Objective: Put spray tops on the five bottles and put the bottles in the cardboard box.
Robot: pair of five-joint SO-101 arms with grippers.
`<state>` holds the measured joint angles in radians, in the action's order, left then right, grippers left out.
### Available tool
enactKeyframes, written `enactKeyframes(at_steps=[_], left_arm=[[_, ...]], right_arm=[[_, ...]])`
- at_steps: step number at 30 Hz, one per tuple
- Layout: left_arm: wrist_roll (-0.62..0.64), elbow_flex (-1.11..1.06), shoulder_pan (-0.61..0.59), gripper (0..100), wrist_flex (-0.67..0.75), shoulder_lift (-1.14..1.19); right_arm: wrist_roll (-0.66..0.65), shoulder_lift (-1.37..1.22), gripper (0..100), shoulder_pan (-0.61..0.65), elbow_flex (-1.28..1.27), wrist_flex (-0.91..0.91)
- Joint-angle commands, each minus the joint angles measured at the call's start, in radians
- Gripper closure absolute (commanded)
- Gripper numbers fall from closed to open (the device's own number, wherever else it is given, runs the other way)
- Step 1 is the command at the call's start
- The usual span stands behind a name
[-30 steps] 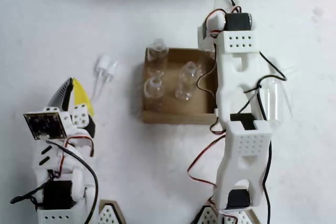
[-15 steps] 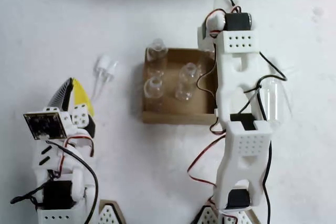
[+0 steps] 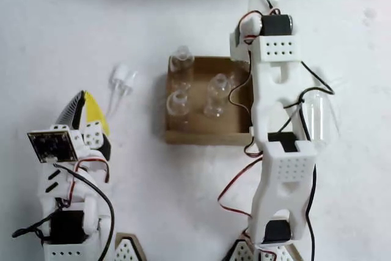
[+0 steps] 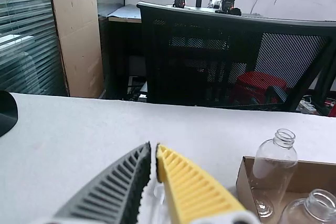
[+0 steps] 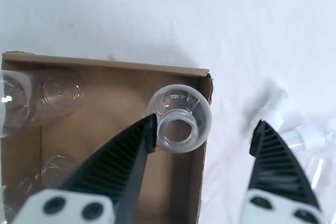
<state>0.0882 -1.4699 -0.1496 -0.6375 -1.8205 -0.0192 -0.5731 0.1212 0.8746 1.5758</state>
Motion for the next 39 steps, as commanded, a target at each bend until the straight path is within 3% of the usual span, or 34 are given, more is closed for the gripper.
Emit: enactKeyframes(at_steps=[1, 9, 23, 39], left_arm=[[0.015, 0.005, -0.012, 98, 0.029, -0.007], [0.015, 0.005, -0.012, 98, 0.029, -0.007], [0.015, 0.005, -0.012, 98, 0.028, -0.007], [0.014, -0.034, -0.013, 98, 0.08, -0.007]], right_arm=[[-0.009, 0.125, 73.7, -0.018, 0.124, 0.094], [-0.015, 0.252, 73.7, -0.133, 0.126, 0.147], [-0.207, 0.283, 73.7, -0.447, 0.011, 0.113], [-0.376, -0.091, 73.7, -0.473, 0.021, -0.056]])
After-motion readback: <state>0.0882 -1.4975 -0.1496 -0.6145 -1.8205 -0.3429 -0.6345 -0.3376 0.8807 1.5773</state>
